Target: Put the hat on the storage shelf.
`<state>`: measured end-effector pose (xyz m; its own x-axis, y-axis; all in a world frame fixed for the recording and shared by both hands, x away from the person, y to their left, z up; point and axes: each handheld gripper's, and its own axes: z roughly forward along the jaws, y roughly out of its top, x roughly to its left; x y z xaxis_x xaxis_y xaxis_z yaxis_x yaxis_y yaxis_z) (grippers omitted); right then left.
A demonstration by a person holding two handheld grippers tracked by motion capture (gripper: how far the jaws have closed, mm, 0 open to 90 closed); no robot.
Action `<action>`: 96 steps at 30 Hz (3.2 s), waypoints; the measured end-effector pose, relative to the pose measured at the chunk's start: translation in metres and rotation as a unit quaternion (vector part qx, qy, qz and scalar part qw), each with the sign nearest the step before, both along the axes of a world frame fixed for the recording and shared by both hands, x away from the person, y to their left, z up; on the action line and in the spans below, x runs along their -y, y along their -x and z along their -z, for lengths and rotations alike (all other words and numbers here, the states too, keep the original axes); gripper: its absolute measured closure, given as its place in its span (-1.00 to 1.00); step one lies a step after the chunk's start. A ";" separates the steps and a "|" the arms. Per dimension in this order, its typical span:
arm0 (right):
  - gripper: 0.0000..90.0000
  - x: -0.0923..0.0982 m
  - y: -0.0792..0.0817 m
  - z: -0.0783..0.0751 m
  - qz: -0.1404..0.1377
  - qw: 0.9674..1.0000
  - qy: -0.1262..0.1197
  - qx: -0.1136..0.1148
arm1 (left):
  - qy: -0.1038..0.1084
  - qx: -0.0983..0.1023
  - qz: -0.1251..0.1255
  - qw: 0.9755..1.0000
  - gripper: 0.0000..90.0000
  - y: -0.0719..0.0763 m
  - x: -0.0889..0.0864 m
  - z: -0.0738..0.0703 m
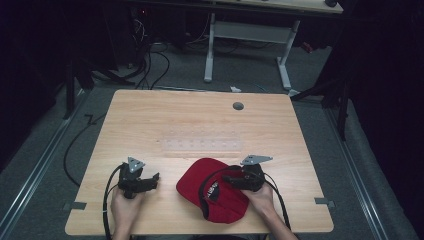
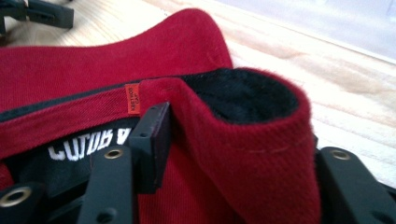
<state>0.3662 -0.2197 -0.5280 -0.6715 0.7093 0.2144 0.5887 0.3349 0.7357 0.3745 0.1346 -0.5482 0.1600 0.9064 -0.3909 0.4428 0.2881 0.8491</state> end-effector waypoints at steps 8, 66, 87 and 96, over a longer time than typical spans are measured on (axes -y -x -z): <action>0.49 0.001 0.003 -0.002 -0.020 1.000 0.006 0.007 | 0.000 0.000 0.000 1.000 -0.59 0.000 0.000 0.000; 0.89 0.039 0.023 -0.070 0.004 0.996 -0.084 0.005 | 0.013 0.031 0.060 0.998 -0.52 0.019 0.011 -0.011; 0.89 0.039 0.017 -0.100 0.011 0.995 -0.098 0.017 | -0.004 0.071 0.176 0.982 -0.65 0.048 0.074 -0.032; 0.89 0.035 0.015 -0.105 0.014 0.994 -0.105 0.016 | -0.003 0.074 0.201 0.977 -0.67 0.051 0.096 -0.034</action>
